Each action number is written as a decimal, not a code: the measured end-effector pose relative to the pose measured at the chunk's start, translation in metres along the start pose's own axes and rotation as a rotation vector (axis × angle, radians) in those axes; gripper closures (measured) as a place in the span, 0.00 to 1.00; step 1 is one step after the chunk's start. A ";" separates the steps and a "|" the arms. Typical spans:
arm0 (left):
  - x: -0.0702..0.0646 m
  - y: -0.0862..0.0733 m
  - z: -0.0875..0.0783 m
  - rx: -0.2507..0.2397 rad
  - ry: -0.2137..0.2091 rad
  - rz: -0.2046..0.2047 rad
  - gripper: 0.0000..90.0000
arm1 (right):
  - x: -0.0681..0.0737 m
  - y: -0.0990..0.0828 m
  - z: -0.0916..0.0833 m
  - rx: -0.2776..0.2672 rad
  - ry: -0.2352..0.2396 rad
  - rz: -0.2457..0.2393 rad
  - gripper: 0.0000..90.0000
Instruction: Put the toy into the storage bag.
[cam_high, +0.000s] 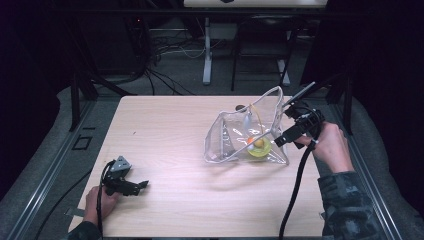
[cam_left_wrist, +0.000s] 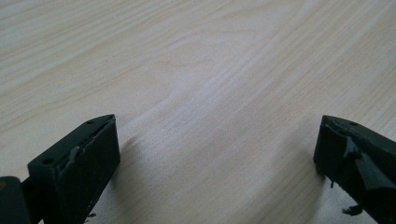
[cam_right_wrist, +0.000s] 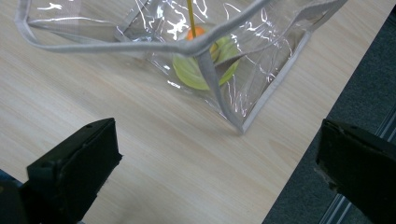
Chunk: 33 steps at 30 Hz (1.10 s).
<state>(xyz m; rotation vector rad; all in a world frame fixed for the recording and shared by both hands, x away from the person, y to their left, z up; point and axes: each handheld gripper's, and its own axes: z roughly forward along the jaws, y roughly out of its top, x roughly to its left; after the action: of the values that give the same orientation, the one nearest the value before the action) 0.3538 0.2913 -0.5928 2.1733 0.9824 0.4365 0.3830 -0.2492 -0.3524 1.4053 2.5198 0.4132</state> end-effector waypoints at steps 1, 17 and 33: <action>0.000 0.000 0.000 0.000 0.000 0.000 0.00 | 0.000 -0.004 0.001 0.001 0.004 0.000 0.00; 0.000 0.000 0.000 0.000 0.000 0.002 0.00 | -0.006 -0.056 0.035 0.010 0.030 0.062 0.00; 0.000 0.000 0.000 0.000 0.000 0.002 0.00 | -0.002 -0.106 0.095 0.075 0.074 0.102 0.00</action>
<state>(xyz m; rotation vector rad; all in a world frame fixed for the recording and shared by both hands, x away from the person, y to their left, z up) 0.3539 0.2914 -0.5927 2.1748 0.9804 0.4376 0.3316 -0.2908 -0.4785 1.5795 2.5539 0.3997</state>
